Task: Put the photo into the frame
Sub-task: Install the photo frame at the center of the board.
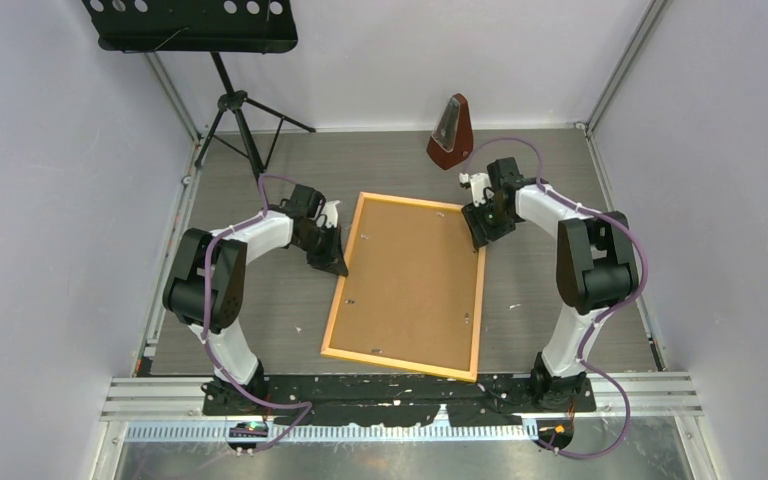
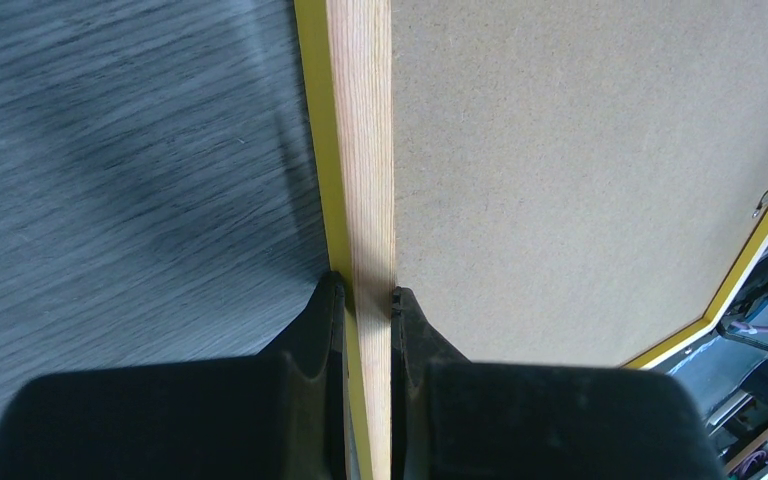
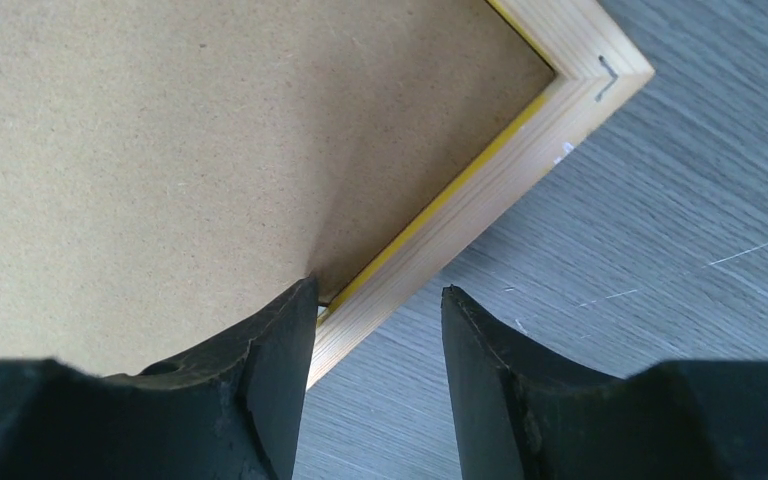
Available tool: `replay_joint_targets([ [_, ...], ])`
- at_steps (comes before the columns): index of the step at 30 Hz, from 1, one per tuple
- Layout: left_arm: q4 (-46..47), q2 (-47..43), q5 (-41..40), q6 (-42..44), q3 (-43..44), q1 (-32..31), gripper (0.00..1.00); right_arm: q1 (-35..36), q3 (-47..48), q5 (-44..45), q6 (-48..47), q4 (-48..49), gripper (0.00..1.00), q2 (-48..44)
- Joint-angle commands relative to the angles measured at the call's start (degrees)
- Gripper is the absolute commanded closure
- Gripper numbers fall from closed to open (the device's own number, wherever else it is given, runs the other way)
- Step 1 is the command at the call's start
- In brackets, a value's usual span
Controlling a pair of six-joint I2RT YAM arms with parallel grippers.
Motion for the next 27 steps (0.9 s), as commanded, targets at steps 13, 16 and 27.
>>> replay_joint_targets([
  [13,2.0,2.0,-2.3,2.1,-1.5,0.7,1.0,0.3,5.0,-5.7,-10.5,-10.8,0.44,4.0],
  [16,2.0,2.0,-2.4,2.1,-1.6,0.7,1.0,0.3,5.0,-6.0,-11.3,-11.3,0.43,4.4],
  [27,1.9,2.1,-2.3,2.2,-1.5,0.8,1.0,-0.1,6.8,-4.0,-15.6,-13.1,0.42,5.7],
])
